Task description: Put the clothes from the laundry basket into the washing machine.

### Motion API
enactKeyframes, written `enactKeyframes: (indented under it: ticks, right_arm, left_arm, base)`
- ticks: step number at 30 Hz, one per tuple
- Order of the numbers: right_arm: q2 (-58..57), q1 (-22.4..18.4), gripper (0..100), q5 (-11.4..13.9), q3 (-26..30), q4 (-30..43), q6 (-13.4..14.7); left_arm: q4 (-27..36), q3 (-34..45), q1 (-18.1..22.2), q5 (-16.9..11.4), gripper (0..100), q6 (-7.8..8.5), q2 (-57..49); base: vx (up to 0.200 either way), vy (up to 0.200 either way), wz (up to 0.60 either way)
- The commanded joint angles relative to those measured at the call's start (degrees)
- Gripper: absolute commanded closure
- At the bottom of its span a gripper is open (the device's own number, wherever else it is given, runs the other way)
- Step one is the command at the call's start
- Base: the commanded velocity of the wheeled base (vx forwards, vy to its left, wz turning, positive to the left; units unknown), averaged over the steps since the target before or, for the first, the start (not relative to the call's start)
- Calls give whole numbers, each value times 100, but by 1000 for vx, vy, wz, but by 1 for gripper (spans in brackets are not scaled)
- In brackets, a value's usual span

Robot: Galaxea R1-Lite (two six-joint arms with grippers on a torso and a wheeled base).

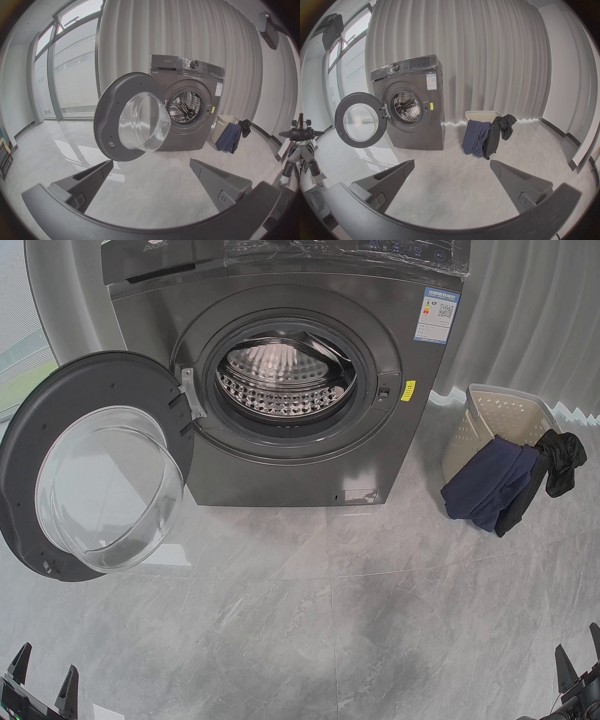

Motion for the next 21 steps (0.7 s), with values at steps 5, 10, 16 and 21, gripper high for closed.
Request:
enactKeyframes:
  ticks: [5,10,16,21]
  right_arm:
    - [-62,-1,0,-2,101,-4,-1]
    - [-62,-1,0,-2,101,-4,-1]
    - [-62,-1,0,-2,101,-4,-1]
    - [-62,-1,0,-2,101,-4,-1]
  left_arm:
    - [3,101,2,4,0,21,-61]
    - [3,101,2,4,0,56,-61]
    - [-6,101,2,57,0,56,-61]
    - [3,101,2,48,0,56,-61]
  base:
    - [0,-200,0]
    - [0,-200,0]
    - [0,-200,0]
    - [0,-200,0]
